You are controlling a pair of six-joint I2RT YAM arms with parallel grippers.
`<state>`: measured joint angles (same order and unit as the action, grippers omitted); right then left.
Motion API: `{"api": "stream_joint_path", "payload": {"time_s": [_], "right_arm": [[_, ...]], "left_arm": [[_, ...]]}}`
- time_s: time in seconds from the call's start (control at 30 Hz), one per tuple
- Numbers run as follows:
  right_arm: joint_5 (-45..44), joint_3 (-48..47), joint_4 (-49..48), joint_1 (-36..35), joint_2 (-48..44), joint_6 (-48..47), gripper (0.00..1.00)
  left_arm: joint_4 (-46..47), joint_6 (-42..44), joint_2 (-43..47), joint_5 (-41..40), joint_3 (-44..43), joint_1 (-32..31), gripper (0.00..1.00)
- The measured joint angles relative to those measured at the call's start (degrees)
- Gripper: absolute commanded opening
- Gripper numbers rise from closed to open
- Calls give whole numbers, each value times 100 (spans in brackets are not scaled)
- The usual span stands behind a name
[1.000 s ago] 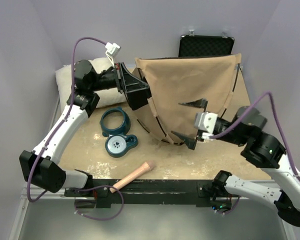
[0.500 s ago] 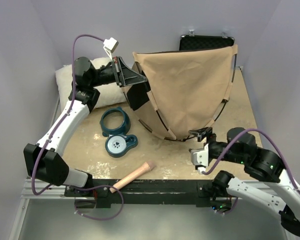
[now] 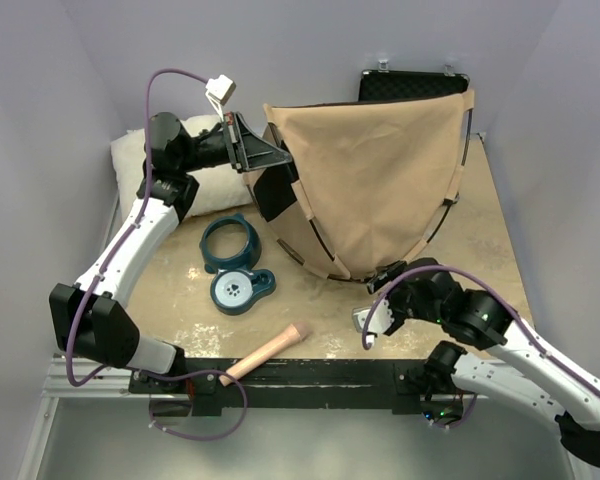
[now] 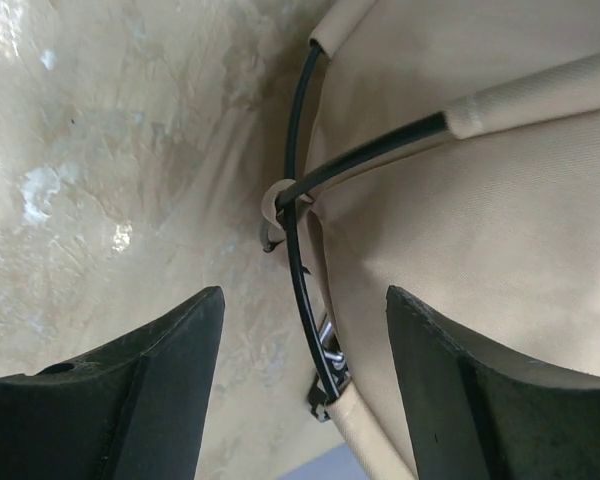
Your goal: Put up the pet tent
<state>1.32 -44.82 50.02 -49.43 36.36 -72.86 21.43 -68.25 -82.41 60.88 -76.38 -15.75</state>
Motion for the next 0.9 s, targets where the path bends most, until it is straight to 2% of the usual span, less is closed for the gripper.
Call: {"api": "stream_joint_path", "payload": {"time_s": [0.13,0.23,0.33,0.47,0.6,0.63,0.7,0.77,0.8,0.87,0.9], "right_arm": [[-448,409,-365,0,114,-286,61],[-807,789,-743,0,42,-525,50],[-1150,1222,-1189,0,-317,-826,33],[-1412,1438,-1598,0,-822,-1119,0],[-1410,1423,-1644,0,-1043,-1252,0],[-1370,1381,-1606,-2,-1045,-1248,0],[-1285,1178,-1464,0,-1003,-1198,0],[-1137,852,-1252,2,-922,-1073,0],[-1025,625,-1104,2,-872,-975,0],[-693,92,-984,0,-756,-782,0],[-498,-195,-874,0,-688,-693,0]], "left_arm": [[37,-15,-11,28,0,7,0],[39,-15,-26,48,0,26,0],[48,-15,-37,55,0,39,0],[114,-20,-52,92,2,44,0],[264,-72,-94,90,0,98,0],[313,-76,-116,90,0,107,3],[385,-83,-173,92,-7,114,16],[470,-103,-280,92,-76,118,33],[538,-103,-348,74,-133,131,49],[632,-17,-452,101,-190,170,88],[686,15,-498,87,-219,195,99]]}}
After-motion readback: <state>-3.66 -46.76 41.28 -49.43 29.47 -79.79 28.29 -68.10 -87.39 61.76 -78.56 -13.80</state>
